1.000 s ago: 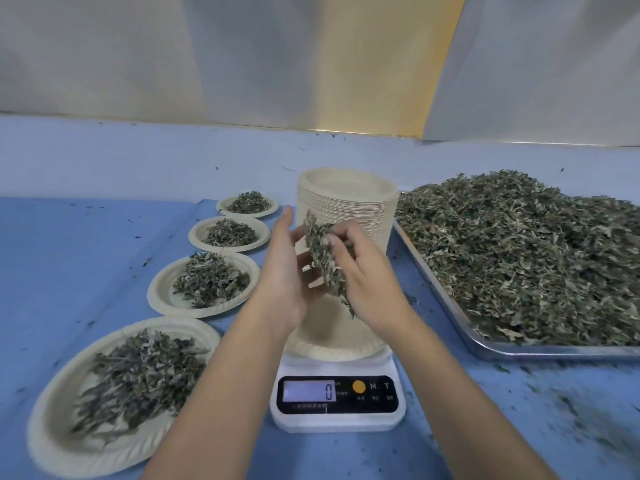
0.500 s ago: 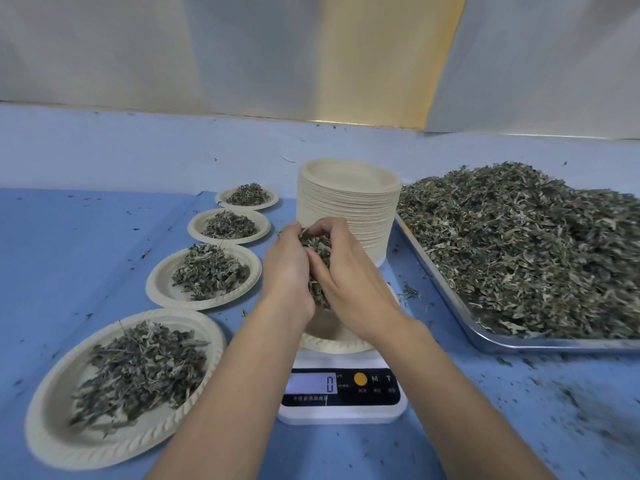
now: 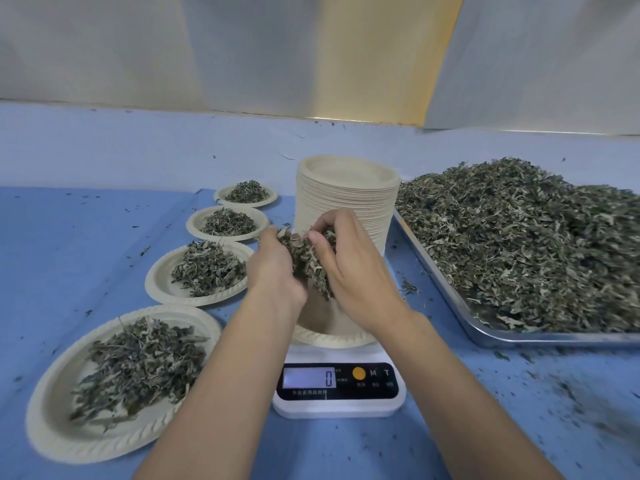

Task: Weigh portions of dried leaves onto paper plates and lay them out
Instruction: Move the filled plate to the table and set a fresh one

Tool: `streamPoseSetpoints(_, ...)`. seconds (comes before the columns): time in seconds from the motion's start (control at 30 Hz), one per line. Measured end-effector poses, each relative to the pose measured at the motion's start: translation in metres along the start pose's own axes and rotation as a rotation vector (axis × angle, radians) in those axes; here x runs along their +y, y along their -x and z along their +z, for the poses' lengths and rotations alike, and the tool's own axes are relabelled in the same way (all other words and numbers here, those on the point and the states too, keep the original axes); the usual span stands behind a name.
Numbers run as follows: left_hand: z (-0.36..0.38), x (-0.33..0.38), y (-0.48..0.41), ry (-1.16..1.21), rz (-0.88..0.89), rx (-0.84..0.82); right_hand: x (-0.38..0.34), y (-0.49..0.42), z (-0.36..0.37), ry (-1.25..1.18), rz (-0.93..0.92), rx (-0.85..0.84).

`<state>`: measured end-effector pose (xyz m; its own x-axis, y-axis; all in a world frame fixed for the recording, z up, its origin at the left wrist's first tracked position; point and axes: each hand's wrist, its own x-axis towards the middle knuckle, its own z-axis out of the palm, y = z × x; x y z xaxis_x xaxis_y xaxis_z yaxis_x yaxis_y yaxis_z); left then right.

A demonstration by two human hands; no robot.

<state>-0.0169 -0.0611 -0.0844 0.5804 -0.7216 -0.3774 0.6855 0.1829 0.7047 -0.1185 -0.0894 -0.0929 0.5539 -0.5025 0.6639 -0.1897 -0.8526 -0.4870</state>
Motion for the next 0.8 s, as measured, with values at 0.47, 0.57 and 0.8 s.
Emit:
streamPoseSetpoints(0.47,-0.005,0.029,0.007,0.255,0.03,0.02,0.015,0.001,-0.002,-0.039,0.148,-0.04)
streamPoseSetpoints(0.57,-0.002,0.029,0.012,0.259,0.029,0.017,0.014,0.001,-0.001,-0.121,0.187,-0.057)
streamPoseSetpoints(0.8,-0.002,0.03,0.015,0.26,0.011,0.002,0.011,-0.004,-0.003,-0.324,0.314,0.036)
